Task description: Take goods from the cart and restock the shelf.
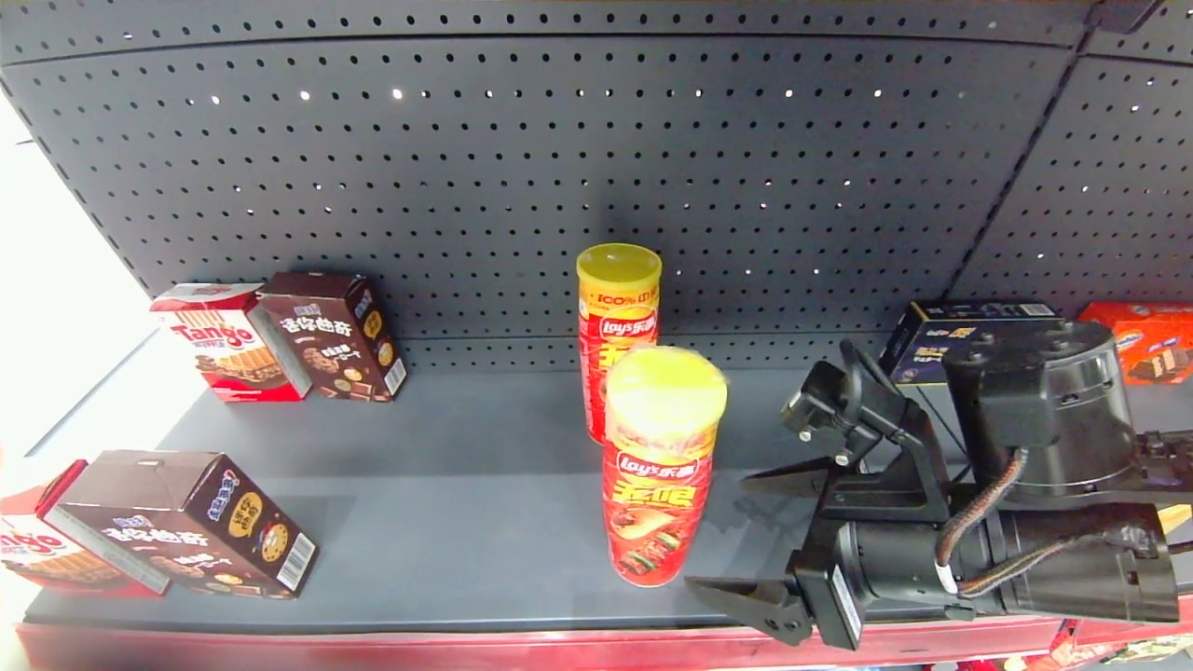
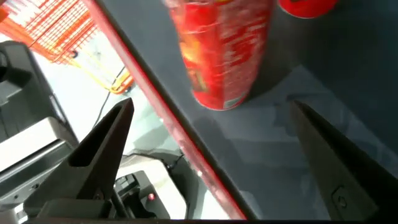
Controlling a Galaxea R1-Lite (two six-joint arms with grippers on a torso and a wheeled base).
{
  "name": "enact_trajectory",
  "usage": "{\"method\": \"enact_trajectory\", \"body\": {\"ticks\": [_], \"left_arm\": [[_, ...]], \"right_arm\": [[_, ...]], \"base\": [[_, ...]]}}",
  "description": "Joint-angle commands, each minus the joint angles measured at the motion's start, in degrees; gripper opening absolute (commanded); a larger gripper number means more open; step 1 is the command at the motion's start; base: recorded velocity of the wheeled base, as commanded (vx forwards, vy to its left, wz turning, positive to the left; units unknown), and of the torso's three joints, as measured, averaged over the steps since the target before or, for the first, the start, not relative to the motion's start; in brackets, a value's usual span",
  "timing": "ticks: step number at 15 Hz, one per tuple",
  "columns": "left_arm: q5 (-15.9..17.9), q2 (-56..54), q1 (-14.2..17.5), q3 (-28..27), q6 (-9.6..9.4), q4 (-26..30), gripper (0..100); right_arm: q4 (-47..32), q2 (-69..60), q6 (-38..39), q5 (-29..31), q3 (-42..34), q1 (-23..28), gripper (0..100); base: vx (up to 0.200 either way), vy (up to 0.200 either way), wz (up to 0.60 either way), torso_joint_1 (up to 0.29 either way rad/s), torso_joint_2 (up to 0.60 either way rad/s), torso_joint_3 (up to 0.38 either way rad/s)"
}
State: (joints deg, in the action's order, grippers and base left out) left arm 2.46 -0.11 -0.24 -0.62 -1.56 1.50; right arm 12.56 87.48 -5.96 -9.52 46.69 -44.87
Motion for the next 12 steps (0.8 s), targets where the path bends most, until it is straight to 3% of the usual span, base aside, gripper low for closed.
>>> {"method": "enact_trajectory", "body": {"ticks": [1, 12], "left_arm": [[0.0, 0.1, 0.0, 0.0, -0.02, 0.0, 100], [0.0, 0.1, 0.0, 0.1, -0.02, 0.0, 100]], "right_arm": [[0.4, 1.0, 0.0, 0.1, 0.4, 1.2, 100], [0.8, 3.7, 0.0, 0.8, 3.8, 5.9, 100]], "base": [[0.000, 0.000, 0.00, 0.000, 0.00, 0.000], [0.000, 0.000, 0.00, 0.000, 0.00, 0.000]]}}
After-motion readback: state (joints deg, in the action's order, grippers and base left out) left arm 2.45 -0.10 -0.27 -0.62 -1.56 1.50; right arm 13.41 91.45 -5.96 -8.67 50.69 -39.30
